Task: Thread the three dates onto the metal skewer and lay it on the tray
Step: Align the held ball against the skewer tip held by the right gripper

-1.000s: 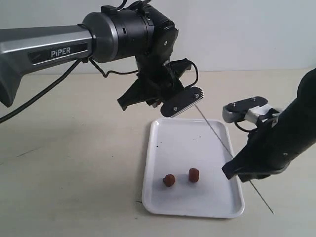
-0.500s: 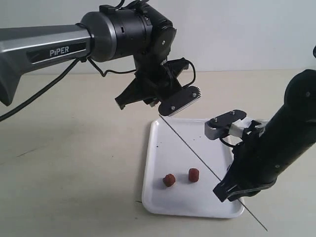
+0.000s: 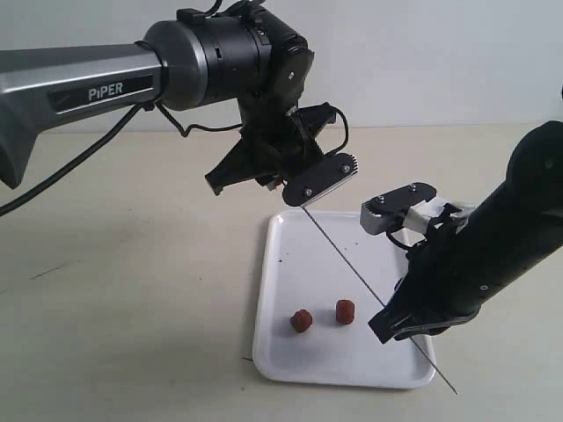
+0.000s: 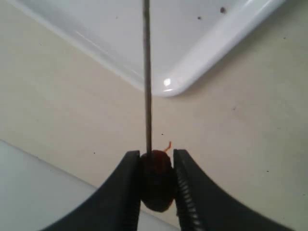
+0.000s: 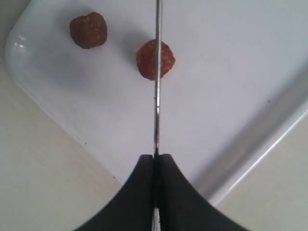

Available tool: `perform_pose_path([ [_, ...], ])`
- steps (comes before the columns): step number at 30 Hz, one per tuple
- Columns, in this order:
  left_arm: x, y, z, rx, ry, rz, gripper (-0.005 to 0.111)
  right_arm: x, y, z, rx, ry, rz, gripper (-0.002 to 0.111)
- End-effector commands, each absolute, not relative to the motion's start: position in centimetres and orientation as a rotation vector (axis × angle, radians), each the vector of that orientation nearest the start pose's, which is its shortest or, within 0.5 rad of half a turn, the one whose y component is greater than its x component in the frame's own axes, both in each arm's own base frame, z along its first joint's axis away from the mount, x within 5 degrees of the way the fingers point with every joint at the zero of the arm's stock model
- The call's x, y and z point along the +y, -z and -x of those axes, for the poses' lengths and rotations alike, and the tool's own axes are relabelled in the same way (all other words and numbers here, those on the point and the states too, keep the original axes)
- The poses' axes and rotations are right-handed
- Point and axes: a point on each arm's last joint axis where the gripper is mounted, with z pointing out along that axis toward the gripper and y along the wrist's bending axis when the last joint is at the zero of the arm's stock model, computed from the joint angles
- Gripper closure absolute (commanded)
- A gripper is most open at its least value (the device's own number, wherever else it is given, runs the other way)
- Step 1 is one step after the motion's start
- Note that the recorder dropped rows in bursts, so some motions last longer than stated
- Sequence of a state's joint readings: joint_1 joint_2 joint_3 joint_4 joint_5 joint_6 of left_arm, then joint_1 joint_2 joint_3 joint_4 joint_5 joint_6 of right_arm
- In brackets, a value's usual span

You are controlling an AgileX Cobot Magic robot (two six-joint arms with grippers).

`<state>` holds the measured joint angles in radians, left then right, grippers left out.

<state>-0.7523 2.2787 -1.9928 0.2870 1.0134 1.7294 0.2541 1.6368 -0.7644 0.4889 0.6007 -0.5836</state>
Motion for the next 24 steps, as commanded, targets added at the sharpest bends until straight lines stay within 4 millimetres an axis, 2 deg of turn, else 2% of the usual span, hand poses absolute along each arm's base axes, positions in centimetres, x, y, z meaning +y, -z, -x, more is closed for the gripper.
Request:
perform_pose_path([
  [1,-32.14,-20.61,-37.56,-0.922,0.653,3.142,0.083,9.25,-15.73,-25.69,2.789,-0.407,0.655,0.108],
  [18,-32.36,-20.69,-37.69,-0.929,0.674,3.166,0.083,9.28,-15.7,-25.47,2.808,-0.423,0.667,0.108],
  [24,-32.4,-20.77,-37.84,-1.012,0.691,3.16,0.083,9.29,-15.7,-25.45,2.81,-0.424,0.668,0.108],
])
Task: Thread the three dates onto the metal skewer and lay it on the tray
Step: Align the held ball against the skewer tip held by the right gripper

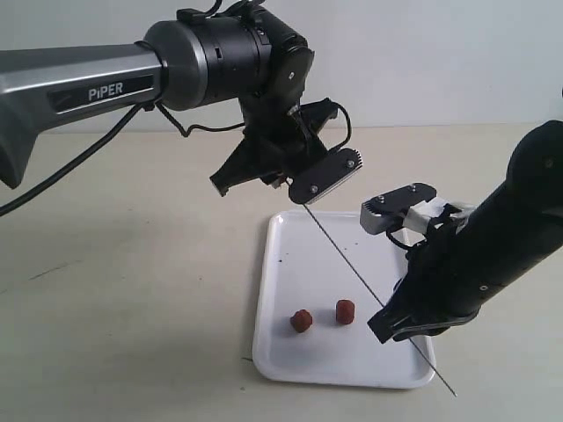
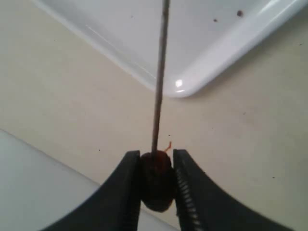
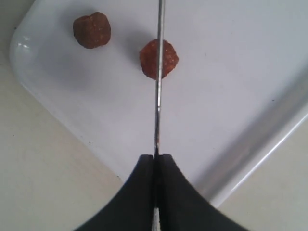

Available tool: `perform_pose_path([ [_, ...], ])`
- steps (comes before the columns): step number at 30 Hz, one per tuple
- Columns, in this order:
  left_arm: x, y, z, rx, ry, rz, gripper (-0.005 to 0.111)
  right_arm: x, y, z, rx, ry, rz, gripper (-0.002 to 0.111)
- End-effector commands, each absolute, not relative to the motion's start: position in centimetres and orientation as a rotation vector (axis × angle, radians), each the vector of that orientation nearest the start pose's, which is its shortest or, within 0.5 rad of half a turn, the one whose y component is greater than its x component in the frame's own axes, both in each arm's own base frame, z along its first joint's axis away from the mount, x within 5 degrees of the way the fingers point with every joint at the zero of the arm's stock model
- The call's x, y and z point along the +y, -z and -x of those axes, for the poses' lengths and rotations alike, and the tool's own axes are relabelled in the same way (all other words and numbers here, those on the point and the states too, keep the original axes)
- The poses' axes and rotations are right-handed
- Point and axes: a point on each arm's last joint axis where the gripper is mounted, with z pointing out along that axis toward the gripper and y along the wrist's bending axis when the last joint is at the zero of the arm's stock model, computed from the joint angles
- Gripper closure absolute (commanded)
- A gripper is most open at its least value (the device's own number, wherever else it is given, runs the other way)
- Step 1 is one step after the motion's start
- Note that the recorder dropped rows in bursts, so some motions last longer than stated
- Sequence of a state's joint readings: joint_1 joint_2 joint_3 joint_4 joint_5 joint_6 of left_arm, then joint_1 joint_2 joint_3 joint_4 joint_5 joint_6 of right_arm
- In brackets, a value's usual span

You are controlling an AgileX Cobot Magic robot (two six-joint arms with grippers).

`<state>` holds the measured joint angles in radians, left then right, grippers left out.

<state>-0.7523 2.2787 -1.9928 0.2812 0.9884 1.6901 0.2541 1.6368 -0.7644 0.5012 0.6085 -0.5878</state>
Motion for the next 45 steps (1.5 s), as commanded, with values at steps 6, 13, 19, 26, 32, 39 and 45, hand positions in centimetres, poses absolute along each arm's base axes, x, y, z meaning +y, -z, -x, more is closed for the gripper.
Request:
perform_pose_path([
  [6,-32.31,-20.75,-37.87,-1.034,0.685,3.152,0.083,9.29,-15.77,-25.81,2.78,-0.411,0.635,0.108],
  [13,-32.1,-20.56,-37.71,-1.048,0.655,3.123,0.083,9.25,-15.81,-26.08,2.757,-0.392,0.622,0.108],
  [19,-32.11,-20.56,-37.71,-1.053,0.653,3.123,0.083,9.21,-15.84,-26.25,2.743,-0.381,0.61,0.108],
  [26,-31.83,-20.52,-37.78,-1.068,0.645,3.104,0.083,9.19,-15.83,-26.27,2.741,-0.376,0.614,0.108],
  [32,-31.65,-20.52,-37.94,-1.076,0.648,3.099,0.083,9.09,-15.8,-26.28,2.747,-0.36,0.608,0.108],
  [39,-31.57,-20.53,-38.01,-1.075,0.654,3.096,0.083,9.09,-15.8,-26.26,2.748,-0.361,0.608,0.108],
  [45,-31.57,-20.55,-38.02,-1.066,0.665,3.093,0.083,9.11,-15.78,-26.15,2.759,-0.369,0.614,0.108],
])
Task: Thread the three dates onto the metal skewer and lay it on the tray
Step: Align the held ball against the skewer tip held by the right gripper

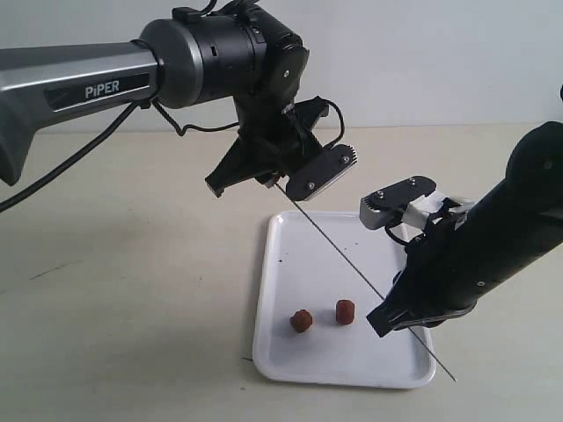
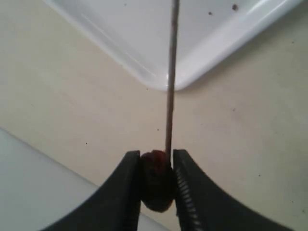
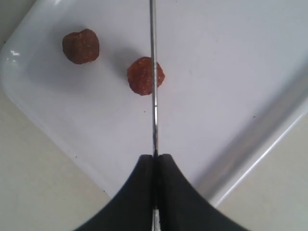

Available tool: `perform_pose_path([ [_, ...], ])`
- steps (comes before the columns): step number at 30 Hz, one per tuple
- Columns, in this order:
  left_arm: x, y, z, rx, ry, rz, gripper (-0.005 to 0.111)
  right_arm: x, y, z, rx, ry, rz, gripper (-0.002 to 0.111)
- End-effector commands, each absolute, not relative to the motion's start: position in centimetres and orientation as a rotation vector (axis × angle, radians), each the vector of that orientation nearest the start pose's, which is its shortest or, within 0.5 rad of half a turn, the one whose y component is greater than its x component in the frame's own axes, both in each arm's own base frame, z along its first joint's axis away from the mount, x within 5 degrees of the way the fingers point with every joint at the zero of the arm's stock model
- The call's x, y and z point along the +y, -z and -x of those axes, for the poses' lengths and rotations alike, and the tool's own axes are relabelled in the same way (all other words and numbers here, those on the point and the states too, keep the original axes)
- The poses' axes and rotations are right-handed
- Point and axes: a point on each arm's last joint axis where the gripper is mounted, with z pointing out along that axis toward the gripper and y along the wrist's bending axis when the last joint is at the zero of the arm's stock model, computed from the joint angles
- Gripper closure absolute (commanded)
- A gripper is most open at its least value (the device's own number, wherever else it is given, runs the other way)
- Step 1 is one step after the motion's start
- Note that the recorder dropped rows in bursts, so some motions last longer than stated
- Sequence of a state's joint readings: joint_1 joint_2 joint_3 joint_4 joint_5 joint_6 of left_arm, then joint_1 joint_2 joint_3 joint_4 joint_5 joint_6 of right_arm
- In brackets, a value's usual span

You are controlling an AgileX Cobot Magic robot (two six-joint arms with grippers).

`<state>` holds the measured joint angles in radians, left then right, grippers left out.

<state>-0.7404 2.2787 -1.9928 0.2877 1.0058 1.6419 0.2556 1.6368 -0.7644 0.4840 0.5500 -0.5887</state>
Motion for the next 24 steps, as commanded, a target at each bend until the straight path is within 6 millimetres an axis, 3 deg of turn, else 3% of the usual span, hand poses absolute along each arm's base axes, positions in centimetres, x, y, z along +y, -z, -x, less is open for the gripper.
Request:
perform_pose_path([
  [1,-31.55,-20.56,-38.04,-1.063,0.67,3.091,0.083,9.12,-15.77,-26.11,2.762,-0.372,0.616,0.108],
  [24,-30.82,-20.6,-38.73,-1.105,0.684,3.077,0.083,9.09,-15.73,-25.98,2.772,-0.37,0.636,0.108],
])
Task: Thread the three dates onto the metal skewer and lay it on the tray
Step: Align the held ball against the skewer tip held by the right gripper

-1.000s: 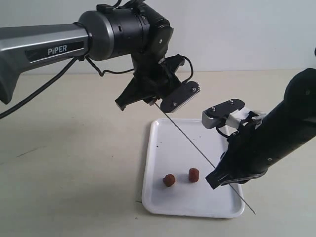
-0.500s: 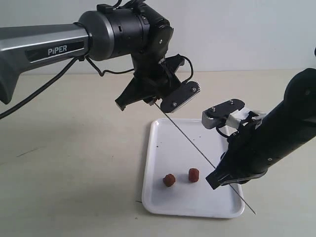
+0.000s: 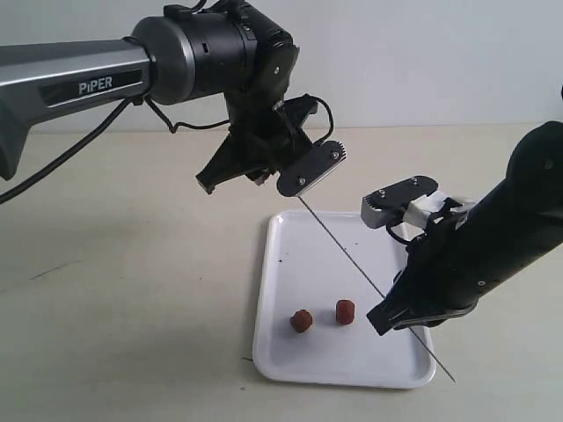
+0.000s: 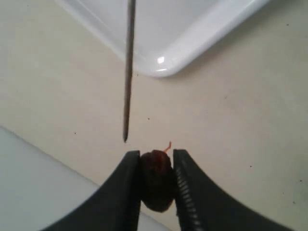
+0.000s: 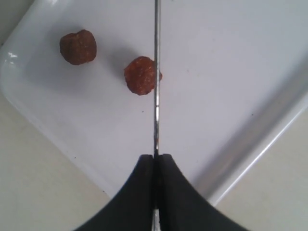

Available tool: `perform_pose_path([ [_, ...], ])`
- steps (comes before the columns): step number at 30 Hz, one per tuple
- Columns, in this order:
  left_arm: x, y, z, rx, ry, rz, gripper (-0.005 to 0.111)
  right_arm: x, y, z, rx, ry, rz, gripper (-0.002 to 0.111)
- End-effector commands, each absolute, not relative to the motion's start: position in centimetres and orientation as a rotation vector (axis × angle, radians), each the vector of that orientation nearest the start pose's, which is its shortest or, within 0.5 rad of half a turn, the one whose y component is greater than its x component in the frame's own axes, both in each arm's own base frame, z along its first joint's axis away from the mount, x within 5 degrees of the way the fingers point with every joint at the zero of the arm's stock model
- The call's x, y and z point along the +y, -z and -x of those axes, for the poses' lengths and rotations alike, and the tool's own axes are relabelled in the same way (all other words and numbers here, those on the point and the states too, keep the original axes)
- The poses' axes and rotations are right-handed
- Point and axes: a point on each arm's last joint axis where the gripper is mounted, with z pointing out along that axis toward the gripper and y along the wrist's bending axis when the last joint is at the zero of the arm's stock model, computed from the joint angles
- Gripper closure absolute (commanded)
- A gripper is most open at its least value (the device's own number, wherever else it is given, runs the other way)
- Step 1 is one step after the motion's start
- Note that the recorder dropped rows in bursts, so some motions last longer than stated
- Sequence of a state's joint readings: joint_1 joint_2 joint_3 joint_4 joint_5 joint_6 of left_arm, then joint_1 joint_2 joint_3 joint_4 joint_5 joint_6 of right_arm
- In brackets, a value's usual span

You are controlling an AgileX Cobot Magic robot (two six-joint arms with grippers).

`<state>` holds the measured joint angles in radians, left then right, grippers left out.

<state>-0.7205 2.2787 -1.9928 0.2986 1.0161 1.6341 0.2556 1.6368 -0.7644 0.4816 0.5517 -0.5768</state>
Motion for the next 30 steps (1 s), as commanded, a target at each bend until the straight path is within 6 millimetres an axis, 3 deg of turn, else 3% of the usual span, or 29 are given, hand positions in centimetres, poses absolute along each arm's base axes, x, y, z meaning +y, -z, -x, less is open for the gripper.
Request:
perform_pose_path([
  [1,-30.9,-20.6,-38.8,-1.105,0.691,3.083,0.083,9.1,-15.7,-25.9,2.778,-0.374,0.639,0.108],
  [13,-31.3,-20.7,-38.8,-1.134,0.687,3.132,0.083,9.1,-15.7,-25.9,2.777,-0.374,0.638,0.108],
  [21,-31.5,-18.6,-39.1,-1.121,0.644,3.107,0.083,9.1,-15.8,-26.1,2.764,-0.367,0.627,0.108],
  [30,-31.6,-19.6,-39.1,-1.13,0.689,3.134,0.083,9.1,-15.7,-26.0,2.766,-0.369,0.633,0.108],
])
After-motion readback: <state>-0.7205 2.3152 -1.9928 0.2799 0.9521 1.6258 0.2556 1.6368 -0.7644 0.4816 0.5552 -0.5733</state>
